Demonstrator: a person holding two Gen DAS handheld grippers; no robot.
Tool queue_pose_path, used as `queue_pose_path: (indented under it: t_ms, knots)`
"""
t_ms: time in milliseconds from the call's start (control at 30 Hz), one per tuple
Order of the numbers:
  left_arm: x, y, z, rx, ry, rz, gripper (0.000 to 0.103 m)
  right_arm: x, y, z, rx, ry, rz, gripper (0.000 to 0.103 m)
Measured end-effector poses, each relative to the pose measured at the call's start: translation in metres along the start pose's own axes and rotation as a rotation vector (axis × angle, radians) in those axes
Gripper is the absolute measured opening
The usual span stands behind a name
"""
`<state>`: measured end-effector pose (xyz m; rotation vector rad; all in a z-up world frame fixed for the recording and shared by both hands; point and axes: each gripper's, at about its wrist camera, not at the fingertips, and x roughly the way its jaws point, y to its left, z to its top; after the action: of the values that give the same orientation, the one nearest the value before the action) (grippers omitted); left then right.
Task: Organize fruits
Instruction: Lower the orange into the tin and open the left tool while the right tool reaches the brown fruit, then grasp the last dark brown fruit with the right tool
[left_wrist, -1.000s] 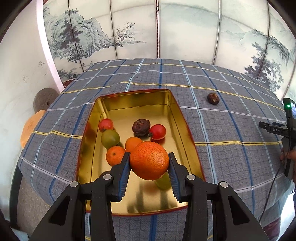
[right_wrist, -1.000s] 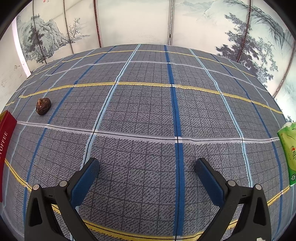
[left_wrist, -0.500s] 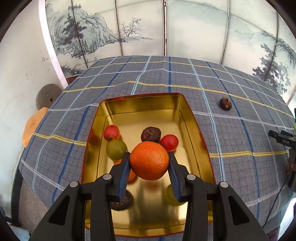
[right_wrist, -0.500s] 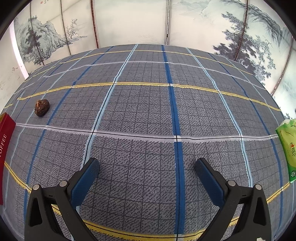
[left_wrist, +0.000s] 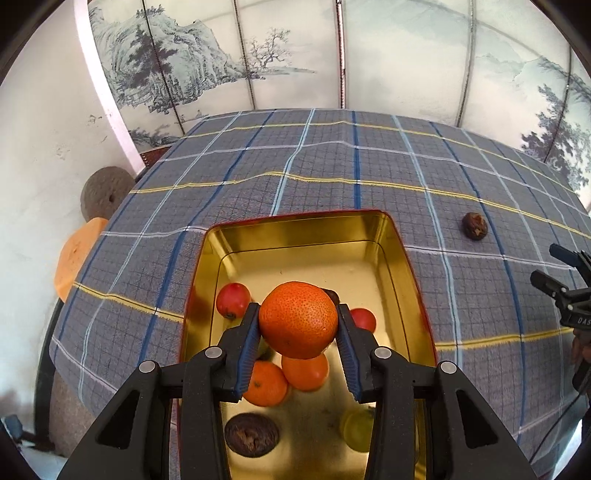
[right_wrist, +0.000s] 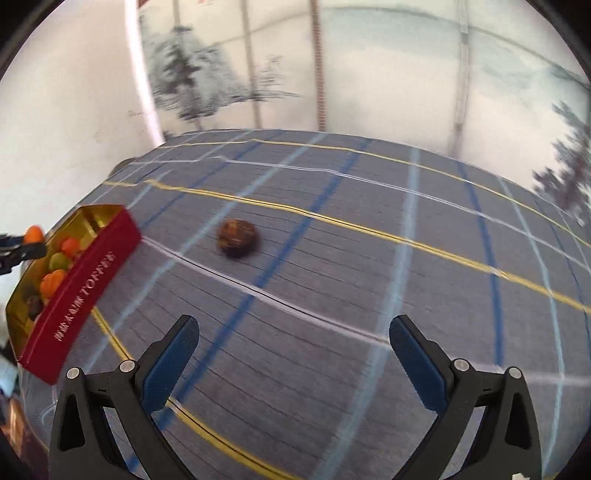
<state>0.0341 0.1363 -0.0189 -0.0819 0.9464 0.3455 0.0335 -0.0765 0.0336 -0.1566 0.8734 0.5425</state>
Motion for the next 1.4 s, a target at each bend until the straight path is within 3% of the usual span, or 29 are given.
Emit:
queue_pose_path:
  t_ms: [67,167,200,567,667,800,933,1000,1033,1067,1100,1200,1400]
  knots:
    - [0.000,0.001,0.004,-0.006,-0.007,0.009,0.048,0.010,0.005,0.006,-0.026,0.013,0.013,0.103]
    - [-0.003,0.003,0.007,-0.022,-0.032,0.040,0.080,0.020,0.009,0.013,-0.047,0.018,0.033,0.103]
    - [-0.006,0.003,0.008,-0.025,-0.051,0.047,0.083,0.022,0.008,0.015,-0.052,0.019,0.036,0.103]
    - [-0.034,0.014,-0.015,-0.097,-0.093,0.004,0.085,0.051,0.023,0.042,-0.139,0.036,0.077,0.101]
    - [-0.042,0.018,-0.027,-0.107,-0.092,0.010,0.085,0.059,0.027,0.053,-0.167,0.040,0.084,0.094]
    - [-0.053,0.024,-0.041,-0.110,-0.105,0.060,0.085,0.082,0.035,0.063,-0.214,0.088,0.078,0.075]
    - [-0.060,0.032,-0.053,-0.116,-0.104,0.090,0.085,0.095,0.037,0.066,-0.222,0.115,0.073,0.075]
    - [-0.063,0.036,-0.058,-0.127,-0.102,0.104,0.085,0.101,0.035,0.067,-0.206,0.142,0.090,0.058]
    - [-0.063,0.039,-0.060,-0.133,-0.101,0.106,0.085,0.101,0.035,0.068,-0.204,0.139,0.086,0.055]
    - [-0.064,0.041,-0.062,-0.141,-0.099,0.109,0.085,0.100,0.035,0.069,-0.200,0.139,0.087,0.041]
    - [-0.063,0.042,-0.063,-0.148,-0.096,0.112,0.085,0.100,0.034,0.070,-0.189,0.151,0.080,0.036]
    - [-0.066,0.045,-0.067,-0.164,-0.101,0.122,0.085,0.090,0.038,0.069,-0.162,0.147,0.090,0.035]
    - [-0.073,0.049,-0.073,-0.196,-0.114,0.143,0.085,0.017,0.089,0.066,-0.147,0.003,0.293,0.035]
